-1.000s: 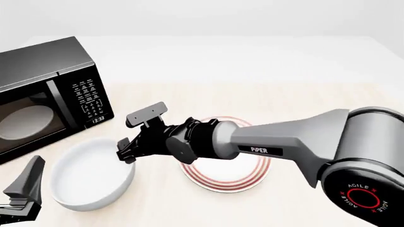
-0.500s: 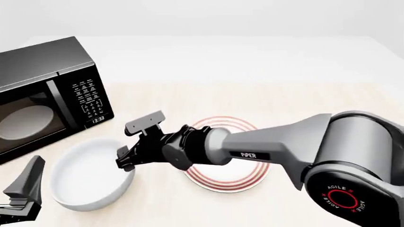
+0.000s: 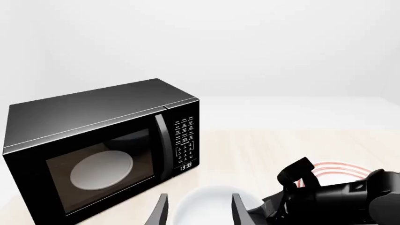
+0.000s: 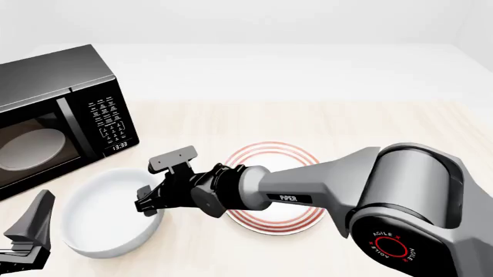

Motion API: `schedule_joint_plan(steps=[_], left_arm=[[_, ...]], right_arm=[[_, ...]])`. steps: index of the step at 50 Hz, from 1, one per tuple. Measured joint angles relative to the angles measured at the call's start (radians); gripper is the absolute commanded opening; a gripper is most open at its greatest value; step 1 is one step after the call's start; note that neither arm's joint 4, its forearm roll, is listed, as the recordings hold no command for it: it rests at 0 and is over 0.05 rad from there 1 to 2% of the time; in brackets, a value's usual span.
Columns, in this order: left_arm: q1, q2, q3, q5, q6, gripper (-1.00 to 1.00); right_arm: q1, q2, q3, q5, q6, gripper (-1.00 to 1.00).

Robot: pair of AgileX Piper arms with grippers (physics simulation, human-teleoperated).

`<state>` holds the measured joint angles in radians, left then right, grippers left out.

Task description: Put the white bowl to the right of the plate.

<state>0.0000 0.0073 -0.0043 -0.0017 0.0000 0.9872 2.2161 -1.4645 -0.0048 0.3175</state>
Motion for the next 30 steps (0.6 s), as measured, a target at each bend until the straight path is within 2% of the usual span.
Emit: schedule_joint_plan(steps=[3,4,21,30], left_arm=[[0.000,0.000,0.000,0.000,0.000,1.00],[0.000,0.000,0.000,0.000,0.000,1.00],[0.000,0.000,0.000,0.000,0.000,1.00],[0.000,0.000,0.000,0.000,0.000,1.00]], right_arm=[[0.001,0.001,-0.001,-0.004,0.003,1.00],[0.001,0.002,-0.001,-0.005,0.004,-1.00],[-0.002,-0.015,0.029,-0.006,-0.008,-1.00],[-0.016,-0.096,0.069,0.016,-0.043,-1.00]])
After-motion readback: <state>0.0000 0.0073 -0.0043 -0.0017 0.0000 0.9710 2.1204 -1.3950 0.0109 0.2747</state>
